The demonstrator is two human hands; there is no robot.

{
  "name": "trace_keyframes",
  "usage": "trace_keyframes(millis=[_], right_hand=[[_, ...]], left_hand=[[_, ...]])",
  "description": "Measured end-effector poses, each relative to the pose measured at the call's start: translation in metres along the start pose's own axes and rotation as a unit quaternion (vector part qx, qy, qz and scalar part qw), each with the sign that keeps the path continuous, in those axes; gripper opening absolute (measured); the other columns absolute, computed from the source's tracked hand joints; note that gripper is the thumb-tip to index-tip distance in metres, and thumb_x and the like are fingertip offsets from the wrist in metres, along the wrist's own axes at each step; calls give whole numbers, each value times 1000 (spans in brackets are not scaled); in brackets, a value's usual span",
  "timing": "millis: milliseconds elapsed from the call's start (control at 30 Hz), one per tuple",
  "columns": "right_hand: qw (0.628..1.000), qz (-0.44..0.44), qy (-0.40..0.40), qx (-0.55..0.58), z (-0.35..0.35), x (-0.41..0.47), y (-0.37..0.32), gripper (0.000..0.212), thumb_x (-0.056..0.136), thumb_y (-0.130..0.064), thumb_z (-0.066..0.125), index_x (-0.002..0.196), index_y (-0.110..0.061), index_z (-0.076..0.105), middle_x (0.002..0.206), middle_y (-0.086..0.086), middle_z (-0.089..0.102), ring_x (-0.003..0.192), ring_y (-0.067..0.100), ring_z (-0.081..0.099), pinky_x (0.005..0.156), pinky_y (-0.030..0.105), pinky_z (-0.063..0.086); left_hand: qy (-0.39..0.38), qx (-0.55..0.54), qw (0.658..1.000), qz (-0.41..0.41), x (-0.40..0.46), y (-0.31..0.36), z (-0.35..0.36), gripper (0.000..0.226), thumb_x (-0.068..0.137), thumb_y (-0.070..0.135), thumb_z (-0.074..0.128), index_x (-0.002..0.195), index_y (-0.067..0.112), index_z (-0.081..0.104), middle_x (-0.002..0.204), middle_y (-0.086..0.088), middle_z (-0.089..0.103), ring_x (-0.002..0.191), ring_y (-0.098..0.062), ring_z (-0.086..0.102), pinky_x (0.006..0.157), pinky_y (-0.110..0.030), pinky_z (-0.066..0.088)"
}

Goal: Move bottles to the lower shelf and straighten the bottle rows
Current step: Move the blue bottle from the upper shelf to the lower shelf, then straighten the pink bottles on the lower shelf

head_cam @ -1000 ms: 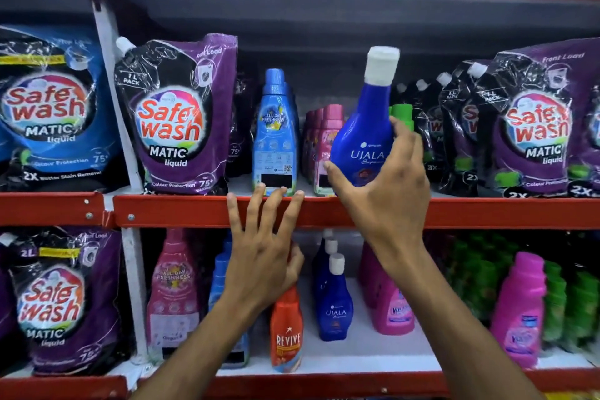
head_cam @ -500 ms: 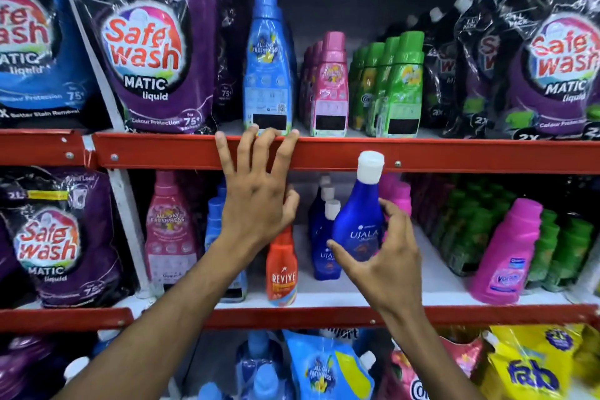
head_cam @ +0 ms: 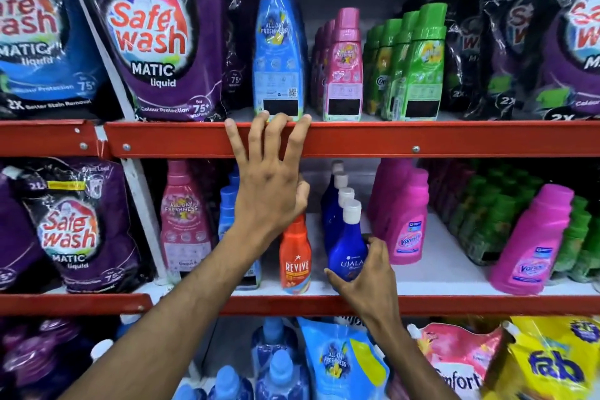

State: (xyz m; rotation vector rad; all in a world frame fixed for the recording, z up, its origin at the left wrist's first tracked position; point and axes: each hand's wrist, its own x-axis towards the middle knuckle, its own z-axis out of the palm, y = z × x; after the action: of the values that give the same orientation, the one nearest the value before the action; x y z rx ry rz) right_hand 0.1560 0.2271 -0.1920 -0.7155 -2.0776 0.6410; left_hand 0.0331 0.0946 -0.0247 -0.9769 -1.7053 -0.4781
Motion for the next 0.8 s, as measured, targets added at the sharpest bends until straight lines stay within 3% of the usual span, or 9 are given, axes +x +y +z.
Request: trace_keyframes(millis=[267, 467, 633, 800], right_hand=[[1000, 14, -6, -1, 8, -4, 2, 90, 60, -45, 89, 129, -16, 40, 126, 5, 51, 111, 30, 61, 83, 41, 57], [1000, -18, 1, -22, 0, -15, 5, 97, 70, -59, 79, 144, -11, 37, 143, 7, 46, 130, 25, 45, 99, 36, 47], [993, -52, 61, -87, -22, -26, 17, 83, 89, -56, 51, 153, -7, 32, 159, 12, 36, 147, 29, 31, 118, 44, 32], [982, -14, 89, -165, -54, -33, 47, 77, 89, -39, 64, 153, -7, 34, 162, 16, 29, 150, 37, 26, 120, 53, 28]], left_hand=[[-20, -9, 1000, -7, 0, 3, -1, 98, 67, 27, 72, 155, 19, 31, 146, -13, 39, 145, -40, 32, 121, -74, 2], [-40, -97, 994, -34, -21, 21, -13, 98, 74, 35, 66, 160, 20, 23, 170, -17, 14, 157, -42, 0, 121, -73, 1], [-53, -230, 971, 44, -77, 60, -14, 83, 77, 32, 70, 153, 20, 39, 166, -15, 28, 156, -35, 18, 123, -65, 17], [-141, -305, 938, 87, -126, 106, 8, 80, 75, 29, 71, 149, 19, 43, 159, -15, 41, 147, -37, 40, 114, -65, 37]])
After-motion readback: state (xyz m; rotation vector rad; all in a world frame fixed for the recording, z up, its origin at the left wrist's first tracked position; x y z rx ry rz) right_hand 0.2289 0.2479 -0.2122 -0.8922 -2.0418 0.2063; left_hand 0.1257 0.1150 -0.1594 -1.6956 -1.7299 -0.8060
